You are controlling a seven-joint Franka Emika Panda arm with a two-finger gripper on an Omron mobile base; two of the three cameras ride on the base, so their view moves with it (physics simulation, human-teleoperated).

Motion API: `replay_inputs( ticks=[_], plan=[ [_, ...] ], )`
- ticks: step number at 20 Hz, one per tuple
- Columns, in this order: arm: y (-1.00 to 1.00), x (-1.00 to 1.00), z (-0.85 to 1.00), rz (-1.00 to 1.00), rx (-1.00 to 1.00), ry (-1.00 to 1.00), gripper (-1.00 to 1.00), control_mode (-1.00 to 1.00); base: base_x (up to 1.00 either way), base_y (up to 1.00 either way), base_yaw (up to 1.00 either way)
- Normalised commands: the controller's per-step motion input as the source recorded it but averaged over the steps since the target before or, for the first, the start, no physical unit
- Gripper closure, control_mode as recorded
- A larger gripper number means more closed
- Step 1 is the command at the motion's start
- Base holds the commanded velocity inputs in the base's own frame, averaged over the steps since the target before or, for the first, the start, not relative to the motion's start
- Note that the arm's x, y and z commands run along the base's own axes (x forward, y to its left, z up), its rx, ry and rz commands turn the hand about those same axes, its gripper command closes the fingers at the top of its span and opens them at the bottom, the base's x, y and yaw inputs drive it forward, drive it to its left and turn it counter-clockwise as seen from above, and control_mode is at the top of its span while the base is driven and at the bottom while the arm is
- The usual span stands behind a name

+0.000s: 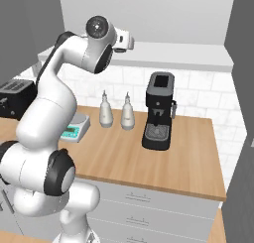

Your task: Gather all objects into one cabinet and sort the glasses and bowls to opposite sides.

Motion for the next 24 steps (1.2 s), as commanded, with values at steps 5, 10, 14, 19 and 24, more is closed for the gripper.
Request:
replay_inputs(
  ticks=[5, 10, 14, 19, 24],
  plan=[
    [0.00, 0.43, -0.14, 0.00, 0.00, 0.01, -1.00, -1.00, 0.00, 0.00, 0.00],
    [0.00, 0.38, -0.06, 0.01, 0.00, 0.00, -1.00, -1.00, 0.00, 0.00, 0.00],
    [0.00, 0.37, -0.01, 0.02, 0.00, 0.00, -1.00, -1.00, 0.00, 0.00, 0.00],
    [0.00, 0.34, 0.00, 0.02, 0.00, 0.00, -1.00, -1.00, 0.00, 0.00, 0.00],
    [0.00, 0.26, -0.02, 0.02, 0.00, 0.00, -1.00, -1.00, 0.00, 0.00, 0.00]
  ],
)
